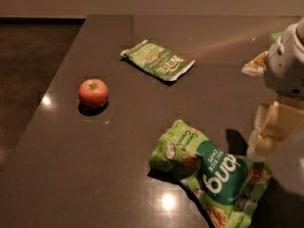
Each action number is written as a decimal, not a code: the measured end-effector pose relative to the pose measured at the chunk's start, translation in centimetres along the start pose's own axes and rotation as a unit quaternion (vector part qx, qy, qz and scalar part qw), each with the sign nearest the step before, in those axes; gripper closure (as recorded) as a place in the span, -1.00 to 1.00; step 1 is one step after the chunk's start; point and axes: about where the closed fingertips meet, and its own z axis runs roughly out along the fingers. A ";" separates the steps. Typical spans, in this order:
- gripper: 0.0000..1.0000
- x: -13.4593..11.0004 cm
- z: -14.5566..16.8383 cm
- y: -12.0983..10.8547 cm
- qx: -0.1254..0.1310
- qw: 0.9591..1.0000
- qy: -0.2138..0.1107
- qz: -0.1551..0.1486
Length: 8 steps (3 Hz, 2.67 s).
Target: Move green rice chip bag near apple
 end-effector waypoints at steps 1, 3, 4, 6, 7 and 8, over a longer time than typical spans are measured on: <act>-1.00 -0.6 2.7 1.8 -0.021 1.000 -0.002 0.012; -1.00 -2.3 5.9 4.5 -0.029 0.999 -0.007 0.038; -1.00 -2.9 6.8 5.6 -0.024 0.999 -0.011 0.042; -0.68 -2.9 8.1 5.6 -0.005 0.999 -0.016 0.048; -0.22 -2.5 8.2 5.2 0.000 0.998 -0.016 0.054; 0.25 -2.1 8.1 4.9 0.000 0.998 -0.016 0.059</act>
Offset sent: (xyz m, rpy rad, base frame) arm -0.0284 0.0481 -0.0714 0.0482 0.0807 -0.0566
